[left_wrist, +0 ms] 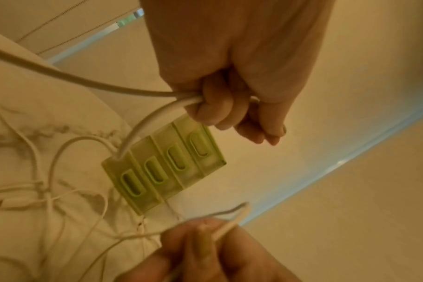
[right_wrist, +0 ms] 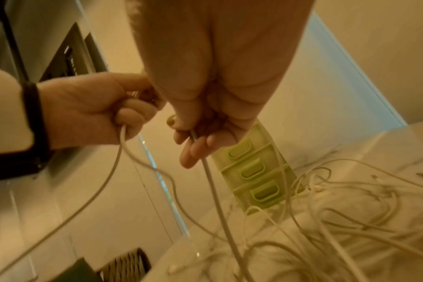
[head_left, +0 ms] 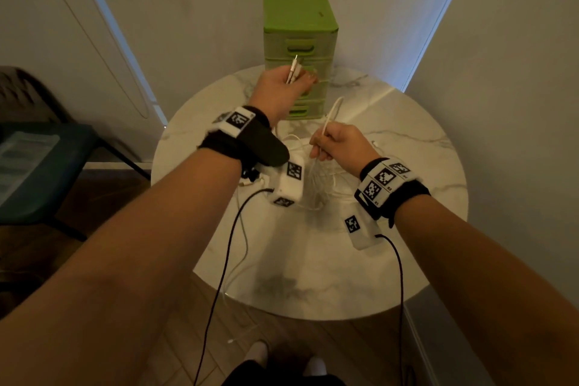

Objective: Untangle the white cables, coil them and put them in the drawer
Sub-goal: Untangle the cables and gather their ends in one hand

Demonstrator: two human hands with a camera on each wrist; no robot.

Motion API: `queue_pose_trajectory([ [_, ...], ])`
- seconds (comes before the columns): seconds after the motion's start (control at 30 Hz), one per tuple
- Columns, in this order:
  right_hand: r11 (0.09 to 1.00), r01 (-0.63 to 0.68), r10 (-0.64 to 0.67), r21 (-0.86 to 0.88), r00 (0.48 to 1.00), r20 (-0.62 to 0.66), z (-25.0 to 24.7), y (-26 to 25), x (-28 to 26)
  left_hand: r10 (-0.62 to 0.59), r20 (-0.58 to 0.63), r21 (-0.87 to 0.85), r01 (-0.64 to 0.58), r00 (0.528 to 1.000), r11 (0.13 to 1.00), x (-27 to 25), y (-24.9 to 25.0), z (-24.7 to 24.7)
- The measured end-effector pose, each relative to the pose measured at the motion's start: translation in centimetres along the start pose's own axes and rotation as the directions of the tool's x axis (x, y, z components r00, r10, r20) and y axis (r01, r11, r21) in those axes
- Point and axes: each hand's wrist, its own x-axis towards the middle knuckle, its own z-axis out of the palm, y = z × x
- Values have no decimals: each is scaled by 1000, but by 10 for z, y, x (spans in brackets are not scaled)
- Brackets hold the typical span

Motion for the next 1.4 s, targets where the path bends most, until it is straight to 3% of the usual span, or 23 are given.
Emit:
queue_pose_trajectory([
  [0.1, 996, 79, -72, 34, 984, -162, -9, -12, 8, -13, 122, 118, -1, 992, 993, -8, -3, -2],
  [0.2, 985, 134, -104, 109, 964, -244, -22, -31, 17, -28, 225, 74, 12, 974, 997, -29, -18, 5],
  [0.4, 962, 146, -75, 232, 955, -288, -25, -43, 15, -28, 230, 5, 28, 973, 1000, -34, -11, 6],
  [0.53, 921, 115, -22, 373, 969, -246, -27, -44, 8, -92, 389, 102, 57, 916, 993, -31, -11, -1],
  [0.63, 810, -47, 195, 584, 961, -194, -40, -47, 4, -153, 533, 142, 90, 832, 986, -36, -15, -5],
  [0.73, 719, -160, 261, 676, 964, -50, -48, -38, -5, -165, 598, 147, 95, 785, 985, -43, -18, -11],
  [0.8, 730, -196, 263, 655, 965, -4, -46, -31, -13, -155, 559, 94, 124, 814, 988, -45, -20, -14],
  [0.9, 818, -257, 241, 514, 965, 99, -40, -31, -38, -184, 383, -34, 212, 905, 977, -46, -25, -16],
  [0.97, 867, -335, 216, 369, 920, 327, -29, -33, -60, -273, 365, 47, 276, 890, 960, -48, -27, -12],
  [1.07, 912, -395, 219, 116, 705, 675, -10, -31, -88, -372, 452, 154, 340, 811, 928, -66, -24, 4],
  [1.13, 916, -400, 241, 32, 611, 754, -7, -26, -97, -352, 455, 61, 366, 818, 929, -78, -21, 15],
  [1.17, 909, -416, 260, 21, 605, 753, -10, -24, -100, -338, 436, 6, 373, 834, 928, -84, -19, 16],
  [1.23, 873, -484, 315, 69, 665, 678, -26, -15, -102, -314, 411, -50, 365, 856, 930, -97, -16, 14],
  [1.3, 807, -561, 387, 185, 738, 552, -44, -2, -98, -308, 430, -22, 351, 849, 936, -116, -14, 12],
  [1.4, 779, -583, 460, 232, 782, 421, -40, 13, -91, -319, 537, 122, 302, 781, 945, -151, -14, 17],
])
